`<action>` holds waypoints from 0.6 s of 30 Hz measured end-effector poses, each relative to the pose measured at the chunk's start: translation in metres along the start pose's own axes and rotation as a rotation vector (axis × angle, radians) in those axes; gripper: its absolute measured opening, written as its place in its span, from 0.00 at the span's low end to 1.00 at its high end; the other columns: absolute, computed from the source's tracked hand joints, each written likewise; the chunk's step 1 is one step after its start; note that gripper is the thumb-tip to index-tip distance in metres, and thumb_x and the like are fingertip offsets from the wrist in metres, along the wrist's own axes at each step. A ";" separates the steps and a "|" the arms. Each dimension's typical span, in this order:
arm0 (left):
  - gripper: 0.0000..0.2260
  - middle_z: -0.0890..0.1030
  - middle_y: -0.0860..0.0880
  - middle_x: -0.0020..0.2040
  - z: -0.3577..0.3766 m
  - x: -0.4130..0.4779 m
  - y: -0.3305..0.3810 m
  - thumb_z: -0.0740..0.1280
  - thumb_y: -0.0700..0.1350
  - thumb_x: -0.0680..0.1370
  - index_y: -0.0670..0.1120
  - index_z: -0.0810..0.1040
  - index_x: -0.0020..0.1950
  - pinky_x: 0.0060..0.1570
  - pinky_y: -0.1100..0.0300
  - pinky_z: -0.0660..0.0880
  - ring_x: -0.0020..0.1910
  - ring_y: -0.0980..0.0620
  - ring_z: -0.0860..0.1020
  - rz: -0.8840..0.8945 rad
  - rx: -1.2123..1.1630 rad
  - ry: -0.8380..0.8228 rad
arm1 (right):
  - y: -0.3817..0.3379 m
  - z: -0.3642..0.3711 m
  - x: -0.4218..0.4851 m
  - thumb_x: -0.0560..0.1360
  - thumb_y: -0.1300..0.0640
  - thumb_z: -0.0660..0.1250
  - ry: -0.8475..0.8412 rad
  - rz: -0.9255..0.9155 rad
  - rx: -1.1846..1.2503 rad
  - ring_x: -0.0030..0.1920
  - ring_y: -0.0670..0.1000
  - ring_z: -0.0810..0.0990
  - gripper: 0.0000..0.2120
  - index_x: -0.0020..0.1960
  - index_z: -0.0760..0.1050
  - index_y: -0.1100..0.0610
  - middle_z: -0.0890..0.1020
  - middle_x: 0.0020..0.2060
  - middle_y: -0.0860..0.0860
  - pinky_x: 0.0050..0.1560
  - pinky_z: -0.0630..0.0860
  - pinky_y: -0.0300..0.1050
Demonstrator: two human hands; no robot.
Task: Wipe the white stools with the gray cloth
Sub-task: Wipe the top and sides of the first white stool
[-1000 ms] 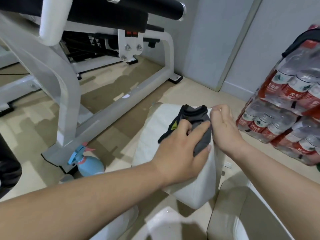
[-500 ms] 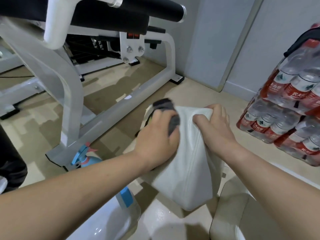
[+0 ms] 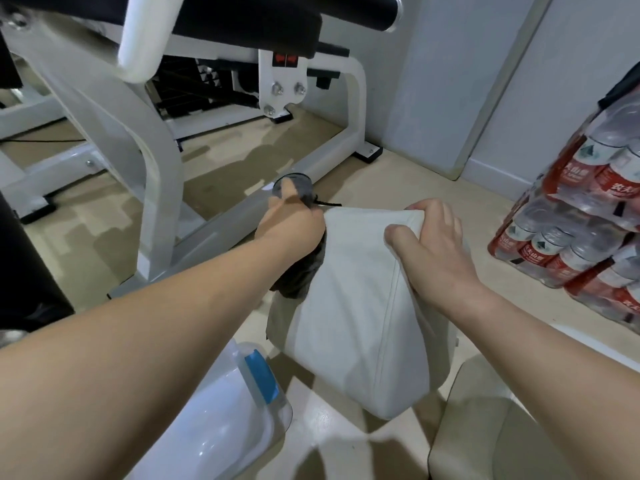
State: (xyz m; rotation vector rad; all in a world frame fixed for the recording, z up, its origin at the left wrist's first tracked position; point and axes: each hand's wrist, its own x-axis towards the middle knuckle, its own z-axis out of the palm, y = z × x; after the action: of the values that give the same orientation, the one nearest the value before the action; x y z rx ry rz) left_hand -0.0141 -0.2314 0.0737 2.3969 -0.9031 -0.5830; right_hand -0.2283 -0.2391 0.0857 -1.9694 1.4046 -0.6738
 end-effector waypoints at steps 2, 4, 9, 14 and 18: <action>0.16 0.73 0.39 0.74 -0.007 -0.002 0.016 0.60 0.46 0.86 0.37 0.73 0.68 0.62 0.53 0.75 0.75 0.39 0.71 -0.124 -0.165 -0.115 | 0.001 0.002 -0.003 0.78 0.40 0.56 0.012 -0.022 -0.033 0.61 0.43 0.62 0.13 0.59 0.65 0.44 0.68 0.59 0.42 0.59 0.62 0.49; 0.20 0.79 0.38 0.64 -0.011 -0.025 0.026 0.62 0.50 0.83 0.38 0.76 0.68 0.47 0.53 0.74 0.68 0.37 0.78 -0.088 -0.406 -0.145 | 0.001 0.004 -0.004 0.82 0.40 0.53 0.031 -0.028 -0.060 0.63 0.46 0.63 0.12 0.60 0.65 0.45 0.68 0.60 0.43 0.60 0.61 0.49; 0.18 0.78 0.48 0.59 0.009 -0.097 0.032 0.62 0.57 0.77 0.56 0.74 0.67 0.55 0.50 0.75 0.55 0.44 0.76 0.526 -0.113 -0.027 | 0.003 -0.001 0.004 0.87 0.41 0.50 0.024 0.015 -0.060 0.73 0.53 0.64 0.11 0.62 0.64 0.46 0.70 0.67 0.50 0.62 0.60 0.49; 0.22 0.73 0.49 0.63 0.017 -0.136 -0.042 0.67 0.51 0.79 0.57 0.67 0.72 0.50 0.49 0.76 0.56 0.44 0.76 0.771 -0.041 -0.133 | 0.011 -0.008 0.009 0.86 0.41 0.51 0.022 0.057 -0.019 0.74 0.53 0.64 0.16 0.68 0.66 0.48 0.66 0.62 0.46 0.64 0.60 0.49; 0.18 0.72 0.48 0.64 0.007 -0.104 -0.108 0.64 0.51 0.80 0.58 0.65 0.69 0.53 0.47 0.76 0.55 0.41 0.79 0.433 0.082 -0.215 | 0.006 -0.007 0.014 0.86 0.44 0.51 0.032 0.115 0.014 0.78 0.54 0.61 0.22 0.75 0.65 0.53 0.69 0.72 0.52 0.67 0.58 0.49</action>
State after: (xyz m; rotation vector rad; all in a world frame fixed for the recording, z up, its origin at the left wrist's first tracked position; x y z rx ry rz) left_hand -0.0379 -0.0916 0.0260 2.1337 -1.5132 -0.6463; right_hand -0.2328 -0.2554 0.0870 -1.8592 1.5150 -0.6629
